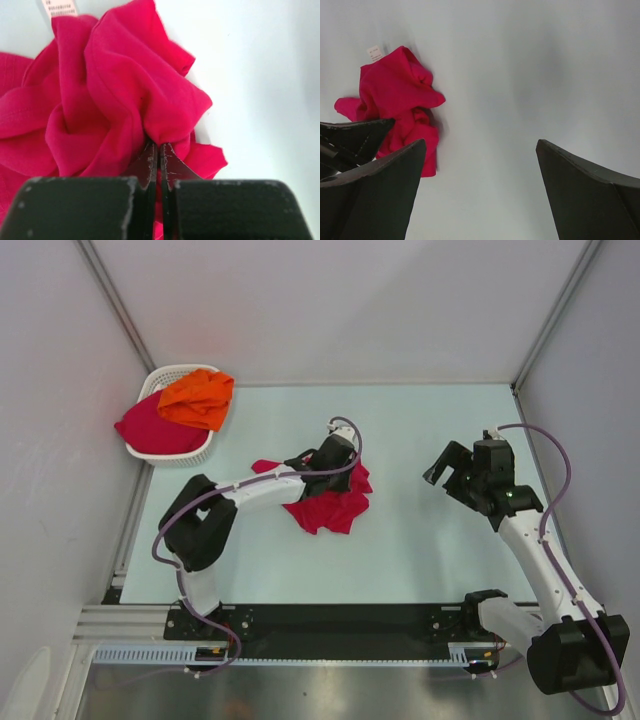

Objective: Fold and stack the t-shirts

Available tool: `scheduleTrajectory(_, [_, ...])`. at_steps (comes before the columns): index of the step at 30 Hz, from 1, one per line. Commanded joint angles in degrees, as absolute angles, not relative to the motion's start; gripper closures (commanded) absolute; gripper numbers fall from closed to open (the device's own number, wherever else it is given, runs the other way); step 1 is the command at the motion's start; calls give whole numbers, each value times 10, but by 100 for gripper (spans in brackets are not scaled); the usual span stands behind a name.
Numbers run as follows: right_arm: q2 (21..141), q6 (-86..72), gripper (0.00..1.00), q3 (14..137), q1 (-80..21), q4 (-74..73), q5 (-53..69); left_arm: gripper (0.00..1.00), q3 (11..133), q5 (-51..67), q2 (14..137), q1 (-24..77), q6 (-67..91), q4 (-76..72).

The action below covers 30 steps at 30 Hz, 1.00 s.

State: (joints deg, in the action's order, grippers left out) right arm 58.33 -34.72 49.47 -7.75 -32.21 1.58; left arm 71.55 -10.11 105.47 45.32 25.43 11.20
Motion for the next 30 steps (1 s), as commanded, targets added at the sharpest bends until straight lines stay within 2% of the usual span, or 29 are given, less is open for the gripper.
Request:
scheduleTrajectory(1, [579,-347,0,497,-76,-304,25,100,743,-100,1046,458,249,97])
scheduleTrajectory(6, [576,-335,0,494,-76,-290,44,100,746,-110,1036,458,240,110])
scheduleTrajectory(7, [575,-330,0,491,-77,-284,57,91,761,-116,1033,458,237,131])
scheduleTrajectory(8, [573,-323,0,491,-77,-273,67,73,771,-119,1029,458,235,144])
scheduleTrajectory(9, [570,-305,0,492,-81,-264,80,42,781,-124,1023,457,231,176])
scheduleTrajectory(10, [571,-295,0,495,-85,-253,109,1,804,-133,1007,457,230,195])
scheduleTrajectory(17, [632,-234,0,568,-161,-205,110,0,808,-140,853,436,275,300])
scheduleTrajectory(26, [788,-198,0,644,-357,-177,28,2,573,-68,651,336,420,346])
scheduleTrajectory(30, [893,-192,5,741,-427,-213,-21,5,467,-5,554,256,446,343])
